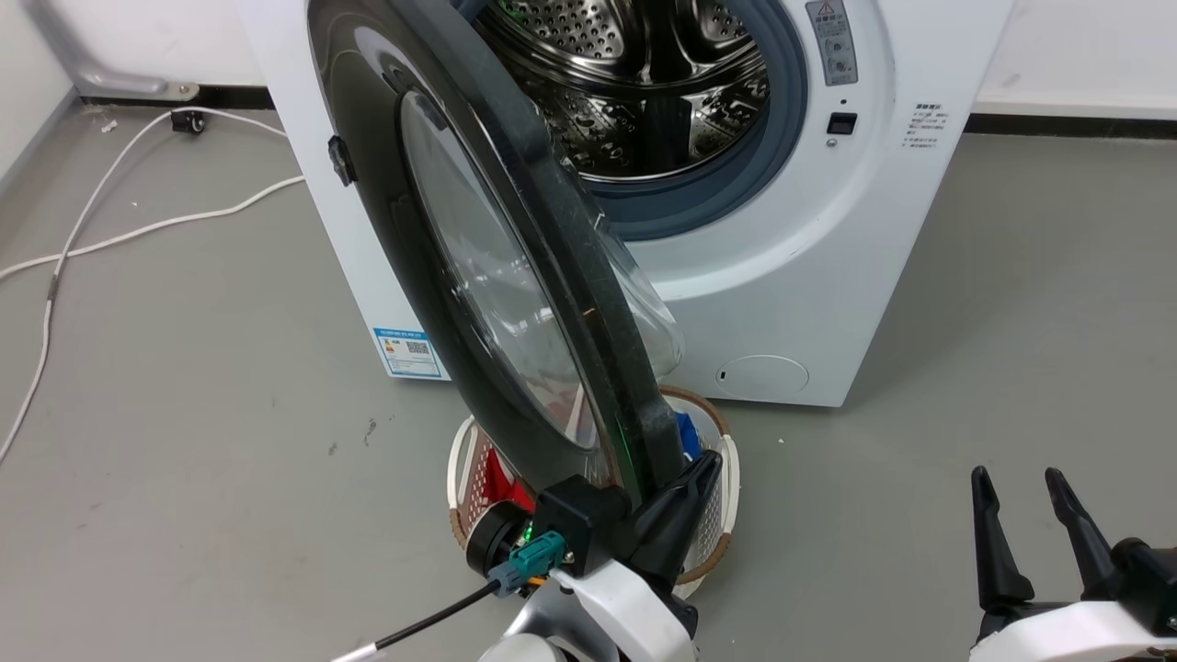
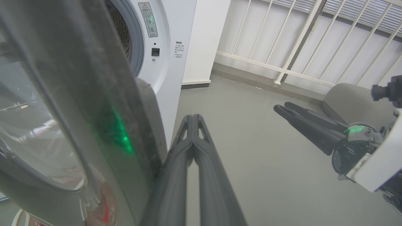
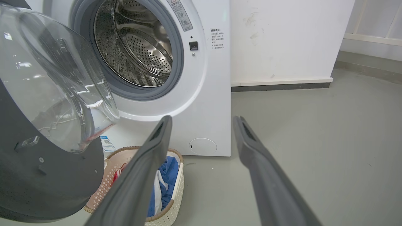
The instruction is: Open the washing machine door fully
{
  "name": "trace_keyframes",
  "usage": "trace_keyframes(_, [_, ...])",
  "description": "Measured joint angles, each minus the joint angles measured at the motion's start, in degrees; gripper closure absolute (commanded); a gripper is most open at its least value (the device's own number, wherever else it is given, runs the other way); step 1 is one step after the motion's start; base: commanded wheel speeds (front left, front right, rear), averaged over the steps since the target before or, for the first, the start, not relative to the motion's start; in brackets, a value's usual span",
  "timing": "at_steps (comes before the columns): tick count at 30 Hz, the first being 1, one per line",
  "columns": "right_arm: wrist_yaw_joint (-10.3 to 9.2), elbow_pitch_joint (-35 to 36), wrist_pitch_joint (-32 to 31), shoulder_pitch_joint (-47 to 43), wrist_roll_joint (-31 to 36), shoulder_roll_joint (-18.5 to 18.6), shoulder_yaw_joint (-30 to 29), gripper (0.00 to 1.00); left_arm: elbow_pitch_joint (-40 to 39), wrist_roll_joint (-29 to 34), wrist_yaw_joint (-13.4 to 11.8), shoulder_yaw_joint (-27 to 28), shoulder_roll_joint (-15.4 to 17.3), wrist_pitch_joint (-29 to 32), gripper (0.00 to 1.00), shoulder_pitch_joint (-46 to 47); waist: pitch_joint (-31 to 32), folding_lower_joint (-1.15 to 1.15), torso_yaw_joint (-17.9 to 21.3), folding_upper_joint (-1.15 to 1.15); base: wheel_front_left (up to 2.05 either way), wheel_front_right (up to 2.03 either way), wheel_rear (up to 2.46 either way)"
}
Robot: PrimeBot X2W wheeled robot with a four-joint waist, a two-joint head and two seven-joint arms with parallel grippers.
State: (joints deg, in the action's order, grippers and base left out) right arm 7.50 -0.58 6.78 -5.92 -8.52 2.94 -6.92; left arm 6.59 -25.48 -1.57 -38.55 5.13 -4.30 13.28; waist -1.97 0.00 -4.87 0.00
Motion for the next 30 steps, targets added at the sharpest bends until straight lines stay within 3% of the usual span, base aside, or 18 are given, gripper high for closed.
trace_keyframes(8, [-0.01,-0.34,0.45,0.50,0.12,0.00,-0.94,0.00,-1.47,0.01,-1.70,-0.07,-0.18,0.13,1.00,-0.90,-0.46,0.00,-2.00,0.00,0.00,0.00,0.00])
trace_keyframes(30, [0.00,1.25,0.76,0.89,0.73,-0.03,-1.38,0.00,-13.19,0.36,-8.04,3.57,5.90,-0.98,1.00,-8.60,-1.43,0.01,-13.84,0.00,0.00,0.00,0.00])
